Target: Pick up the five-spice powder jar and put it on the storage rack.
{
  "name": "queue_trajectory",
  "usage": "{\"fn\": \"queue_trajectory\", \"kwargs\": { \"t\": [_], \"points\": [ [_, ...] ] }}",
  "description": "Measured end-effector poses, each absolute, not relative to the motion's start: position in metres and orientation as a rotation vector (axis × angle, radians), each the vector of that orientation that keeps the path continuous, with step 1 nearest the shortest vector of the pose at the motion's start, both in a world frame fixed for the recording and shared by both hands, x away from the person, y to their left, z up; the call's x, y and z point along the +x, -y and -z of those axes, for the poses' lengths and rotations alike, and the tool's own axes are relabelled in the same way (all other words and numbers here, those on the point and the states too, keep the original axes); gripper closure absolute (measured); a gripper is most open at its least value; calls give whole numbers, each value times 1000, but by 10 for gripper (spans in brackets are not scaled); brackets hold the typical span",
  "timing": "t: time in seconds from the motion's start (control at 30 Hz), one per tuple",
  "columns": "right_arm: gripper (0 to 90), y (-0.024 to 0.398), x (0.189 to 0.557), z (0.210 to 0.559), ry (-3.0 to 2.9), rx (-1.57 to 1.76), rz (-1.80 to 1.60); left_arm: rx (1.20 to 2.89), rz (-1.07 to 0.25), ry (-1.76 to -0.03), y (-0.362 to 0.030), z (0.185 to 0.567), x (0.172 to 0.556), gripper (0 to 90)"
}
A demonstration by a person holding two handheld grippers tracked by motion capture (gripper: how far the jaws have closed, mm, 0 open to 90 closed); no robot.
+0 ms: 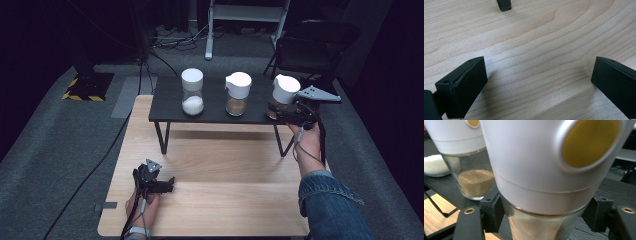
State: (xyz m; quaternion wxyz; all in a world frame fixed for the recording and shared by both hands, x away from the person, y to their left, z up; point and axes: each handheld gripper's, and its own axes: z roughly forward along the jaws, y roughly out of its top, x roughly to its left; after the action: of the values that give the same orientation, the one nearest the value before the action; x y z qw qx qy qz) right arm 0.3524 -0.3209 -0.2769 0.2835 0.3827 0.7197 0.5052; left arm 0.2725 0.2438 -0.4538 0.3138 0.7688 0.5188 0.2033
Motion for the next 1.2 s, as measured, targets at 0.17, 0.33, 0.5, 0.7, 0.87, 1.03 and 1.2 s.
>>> {"fn": "queue_trajectory", "kwargs": {
  "t": [0.17, 0.33, 0.5, 0.7, 0.87, 1.03, 1.2],
  "points": [
    [300, 318, 359, 279, -1919, 1030, -1343, 2029, -536, -1367, -244, 454, 273, 4],
    [299, 318, 367, 278, -1946, 1041, -1322, 2027, -537, -1368, -244, 454, 272, 4],
    [292, 315, 367, 276, -1954, 1042, -1303, 2027, -537, -1367, -244, 454, 272, 4],
    [84, 322, 361, 276, -1922, 1050, -1337, 2026, -537, -1370, -244, 454, 272, 4],
    [48, 327, 346, 276, -1918, 1018, -1346, 2027, -536, -1370, -244, 454, 272, 4],
    [38, 334, 324, 279, -1925, 967, -1350, 2026, -537, -1370, -244, 454, 272, 4],
    [38, 341, 310, 285, -1935, 950, -1359, 2029, -536, -1369, -244, 454, 272, 4]
  ]
}}
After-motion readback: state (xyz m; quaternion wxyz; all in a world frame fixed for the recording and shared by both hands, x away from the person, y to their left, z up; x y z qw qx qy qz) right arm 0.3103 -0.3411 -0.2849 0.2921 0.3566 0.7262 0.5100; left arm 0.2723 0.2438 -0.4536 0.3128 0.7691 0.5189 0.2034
